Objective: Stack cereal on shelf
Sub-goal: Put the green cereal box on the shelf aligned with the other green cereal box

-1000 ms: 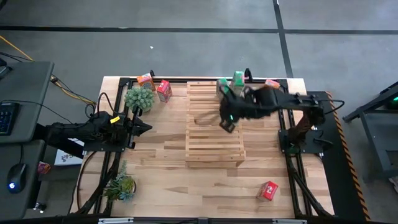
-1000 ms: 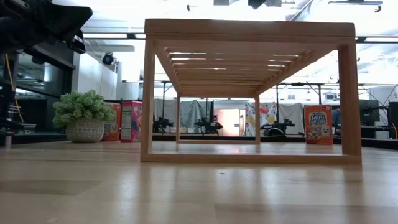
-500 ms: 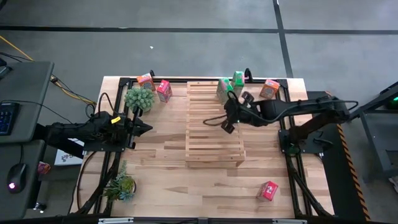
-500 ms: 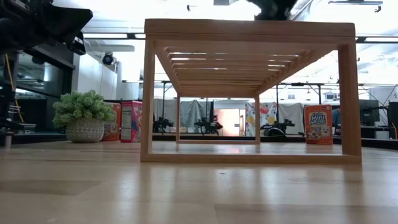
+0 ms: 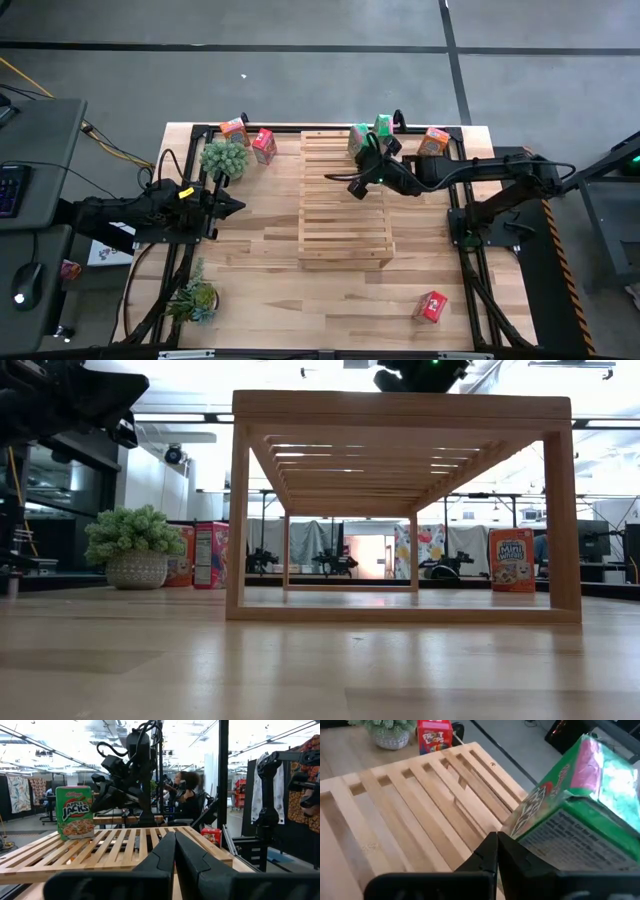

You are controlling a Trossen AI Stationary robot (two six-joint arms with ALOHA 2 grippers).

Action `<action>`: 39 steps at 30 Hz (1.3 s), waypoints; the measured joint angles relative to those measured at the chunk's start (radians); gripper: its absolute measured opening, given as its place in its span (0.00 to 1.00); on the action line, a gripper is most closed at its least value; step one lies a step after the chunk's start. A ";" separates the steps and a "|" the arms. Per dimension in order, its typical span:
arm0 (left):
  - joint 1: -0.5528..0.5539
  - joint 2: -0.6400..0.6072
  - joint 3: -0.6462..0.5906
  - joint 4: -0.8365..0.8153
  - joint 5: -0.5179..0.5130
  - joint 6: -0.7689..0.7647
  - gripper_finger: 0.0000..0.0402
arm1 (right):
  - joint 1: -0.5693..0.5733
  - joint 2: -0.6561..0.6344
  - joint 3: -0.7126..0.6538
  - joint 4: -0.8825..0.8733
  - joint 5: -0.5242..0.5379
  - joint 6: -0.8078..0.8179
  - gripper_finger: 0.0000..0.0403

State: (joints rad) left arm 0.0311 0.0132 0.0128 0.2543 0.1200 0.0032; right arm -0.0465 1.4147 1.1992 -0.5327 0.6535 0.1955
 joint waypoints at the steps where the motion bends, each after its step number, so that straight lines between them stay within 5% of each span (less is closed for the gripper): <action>1: 0.000 0.000 0.000 0.000 0.000 0.000 0.00 | -0.002 0.000 0.000 0.006 0.001 -0.010 0.00; 30: 0.000 0.000 0.000 0.000 0.000 0.000 0.00 | -0.083 0.000 0.000 0.269 -0.093 -0.118 0.00; 39: 0.000 0.000 0.000 0.000 0.000 0.000 0.00 | -0.010 -0.002 0.053 0.020 -0.252 -0.177 0.00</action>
State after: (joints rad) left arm 0.0310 0.0129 0.0128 0.2541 0.1197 0.0032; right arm -0.0561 1.4124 1.2519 -0.5125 0.4018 0.0181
